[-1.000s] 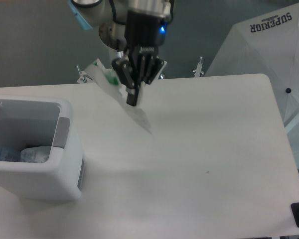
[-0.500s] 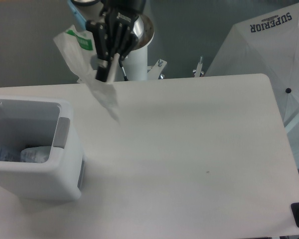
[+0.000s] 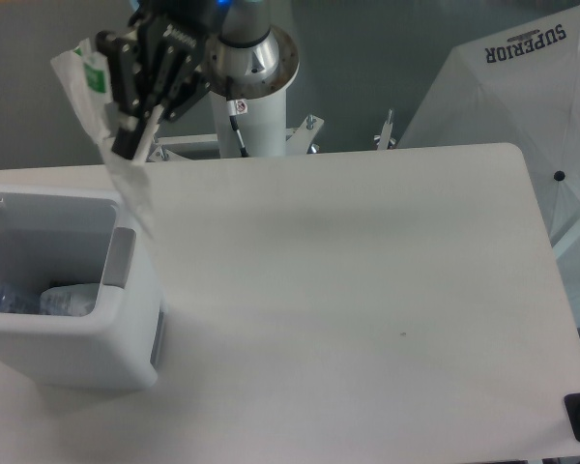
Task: Place the trash in the trash can
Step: 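Lift the bag and carry it over the trash bin, then lower the bag into the bin and open the gripper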
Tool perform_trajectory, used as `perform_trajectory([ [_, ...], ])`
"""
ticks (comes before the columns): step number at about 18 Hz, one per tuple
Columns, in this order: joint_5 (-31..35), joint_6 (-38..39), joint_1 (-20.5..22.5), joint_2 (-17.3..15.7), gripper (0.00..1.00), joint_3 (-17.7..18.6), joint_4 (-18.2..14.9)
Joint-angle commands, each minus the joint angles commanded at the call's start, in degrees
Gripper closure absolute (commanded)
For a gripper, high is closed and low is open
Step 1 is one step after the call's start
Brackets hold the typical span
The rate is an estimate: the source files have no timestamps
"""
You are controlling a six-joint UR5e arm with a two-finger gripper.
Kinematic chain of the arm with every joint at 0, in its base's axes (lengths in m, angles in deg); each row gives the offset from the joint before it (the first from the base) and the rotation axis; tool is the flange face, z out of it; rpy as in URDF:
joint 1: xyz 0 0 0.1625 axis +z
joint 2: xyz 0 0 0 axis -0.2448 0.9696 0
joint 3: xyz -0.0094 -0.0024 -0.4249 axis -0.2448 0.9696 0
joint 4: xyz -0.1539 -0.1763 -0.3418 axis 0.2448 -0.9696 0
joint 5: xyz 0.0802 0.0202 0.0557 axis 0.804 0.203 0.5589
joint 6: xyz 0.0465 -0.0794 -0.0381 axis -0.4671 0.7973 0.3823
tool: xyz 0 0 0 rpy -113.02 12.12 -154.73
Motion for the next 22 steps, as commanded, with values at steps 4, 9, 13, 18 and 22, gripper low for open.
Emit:
perform_trajectory([
  [4,0.00,0.00,-2.73,1.33,0.93,0.52,1.24],
  [9,0.00,0.17,-4.76,2.47,0.93,0.79,1.24],
  [13,0.26,-0.26,-6.16,2.91,0.93,3.68,1.33],
  [18,0.35,-0.18,-6.61,3.43,0.93,4.13,1.42],
  [22,0.70,-0.18,-6.61,5.89,0.93,3.95,1.68],
])
